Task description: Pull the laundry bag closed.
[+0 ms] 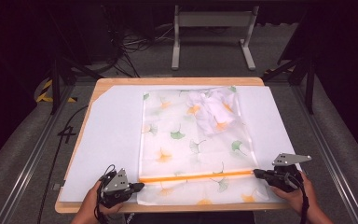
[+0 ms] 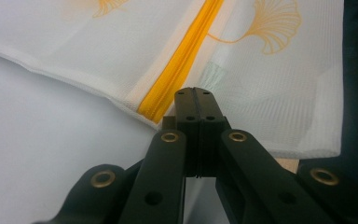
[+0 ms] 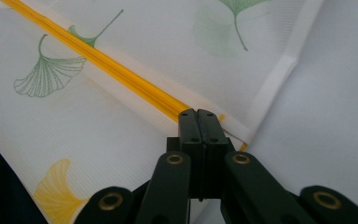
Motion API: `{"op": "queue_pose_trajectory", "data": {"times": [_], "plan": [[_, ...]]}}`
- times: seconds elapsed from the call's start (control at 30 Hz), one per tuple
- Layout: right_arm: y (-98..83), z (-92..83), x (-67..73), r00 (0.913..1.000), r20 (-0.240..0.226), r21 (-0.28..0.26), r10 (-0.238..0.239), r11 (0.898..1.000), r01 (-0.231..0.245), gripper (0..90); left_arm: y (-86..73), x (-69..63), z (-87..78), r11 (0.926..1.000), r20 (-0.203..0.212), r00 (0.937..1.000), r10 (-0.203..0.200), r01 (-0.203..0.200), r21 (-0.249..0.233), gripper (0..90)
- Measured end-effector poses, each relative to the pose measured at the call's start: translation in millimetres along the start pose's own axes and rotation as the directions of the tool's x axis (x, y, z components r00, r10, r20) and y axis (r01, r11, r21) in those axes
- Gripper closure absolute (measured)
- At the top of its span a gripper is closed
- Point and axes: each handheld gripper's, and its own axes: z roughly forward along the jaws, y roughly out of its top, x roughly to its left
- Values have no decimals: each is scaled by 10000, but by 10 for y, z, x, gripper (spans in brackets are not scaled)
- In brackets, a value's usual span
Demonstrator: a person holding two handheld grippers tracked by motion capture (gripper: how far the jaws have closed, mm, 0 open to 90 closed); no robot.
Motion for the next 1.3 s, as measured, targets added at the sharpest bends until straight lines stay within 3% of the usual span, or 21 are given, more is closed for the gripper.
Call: {"op": "queue_pose_trajectory", "data": {"times": [0.23, 0.53, 1.3], "plan": [[-7, -15, 2, 9999, 22, 27, -147, 9999, 147, 900, 2, -2, -1, 10000, -26, 10000, 48, -48, 20, 900], [-66, 17, -24, 9999, -61, -25, 118, 9999, -118, 900, -3, 0, -1, 10000, 0, 10000, 1, -1, -8, 900], [-121, 17, 39, 9990, 178, -331, -421, 9985, 426, 899, 37, -15, -4, 9997, -172, 9998, 102, -98, 219, 900]]}}
